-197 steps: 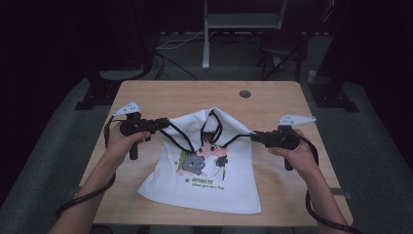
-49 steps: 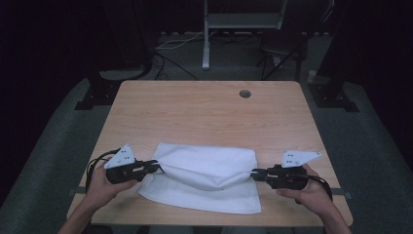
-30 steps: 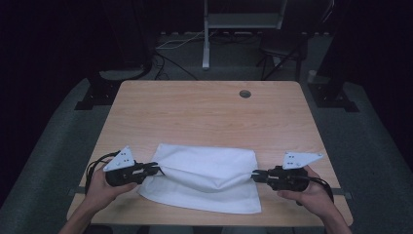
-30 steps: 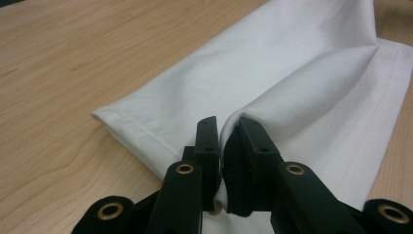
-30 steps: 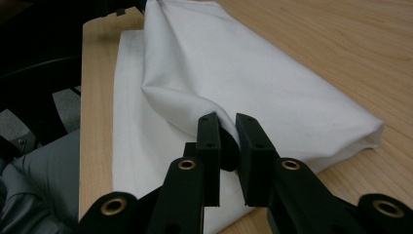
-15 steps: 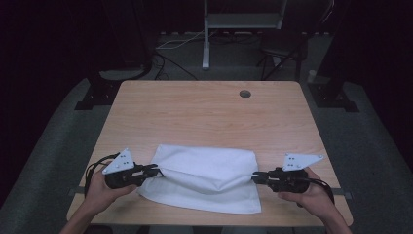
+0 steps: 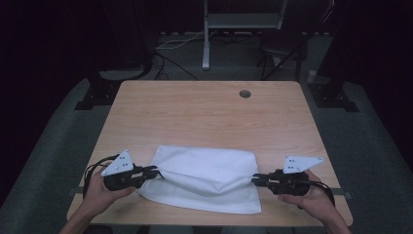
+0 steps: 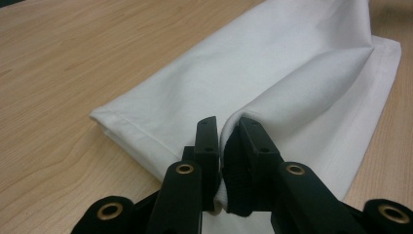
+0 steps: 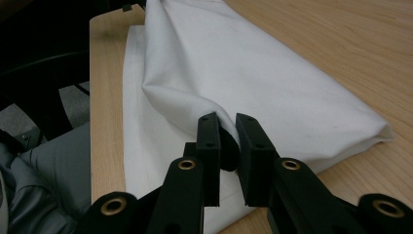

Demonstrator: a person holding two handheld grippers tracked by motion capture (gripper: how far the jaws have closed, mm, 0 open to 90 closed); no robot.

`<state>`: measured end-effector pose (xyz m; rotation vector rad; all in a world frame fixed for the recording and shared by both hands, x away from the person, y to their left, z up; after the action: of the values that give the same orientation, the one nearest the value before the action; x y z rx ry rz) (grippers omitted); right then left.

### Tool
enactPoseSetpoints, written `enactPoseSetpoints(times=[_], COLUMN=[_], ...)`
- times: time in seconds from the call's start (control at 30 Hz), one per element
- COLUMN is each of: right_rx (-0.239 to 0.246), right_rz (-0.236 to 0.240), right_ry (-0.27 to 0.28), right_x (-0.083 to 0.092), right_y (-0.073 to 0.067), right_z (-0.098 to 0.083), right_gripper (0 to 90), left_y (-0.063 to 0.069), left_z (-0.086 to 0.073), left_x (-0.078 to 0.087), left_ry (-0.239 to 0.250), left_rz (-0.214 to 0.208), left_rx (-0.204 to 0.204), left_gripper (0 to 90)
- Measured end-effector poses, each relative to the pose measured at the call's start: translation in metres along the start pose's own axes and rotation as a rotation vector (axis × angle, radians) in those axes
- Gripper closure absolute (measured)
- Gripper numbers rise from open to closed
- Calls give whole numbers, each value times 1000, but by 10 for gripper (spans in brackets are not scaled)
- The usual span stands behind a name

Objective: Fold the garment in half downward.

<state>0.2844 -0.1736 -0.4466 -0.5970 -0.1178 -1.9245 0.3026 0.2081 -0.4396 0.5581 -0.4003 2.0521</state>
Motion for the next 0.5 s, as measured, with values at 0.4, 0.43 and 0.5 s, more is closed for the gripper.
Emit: enactPoseSetpoints(times=[0.4,0.43,0.5], right_rx=[5,5,4], right_rz=[6,8,8], right_ry=[-1,-4,-3], right_x=[0,0,0], right_y=[-4,-5,-5], right_z=[-2,-3,-3], right_gripper=[812,812,812], left_y=[4,4,4], left_z=[-4,-4,-3], left_x=[1,1,2], left_ry=[-15,-13,-9], left_rz=[-10,-9,-8], left_rx=[-2,-1,-2], left_gripper=[800,802,806])
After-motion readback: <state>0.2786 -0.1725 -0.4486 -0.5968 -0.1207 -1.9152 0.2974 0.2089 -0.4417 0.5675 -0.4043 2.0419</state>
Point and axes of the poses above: each handheld gripper's, and its own axes: x roughly backward along the jaws, z roughly out of its top, y roughly to its right, the point moved 7 cm from there along -x, roughly forward along the jaws, and after that the axes turned 2 degrees about -x, right-handed, at the moved point
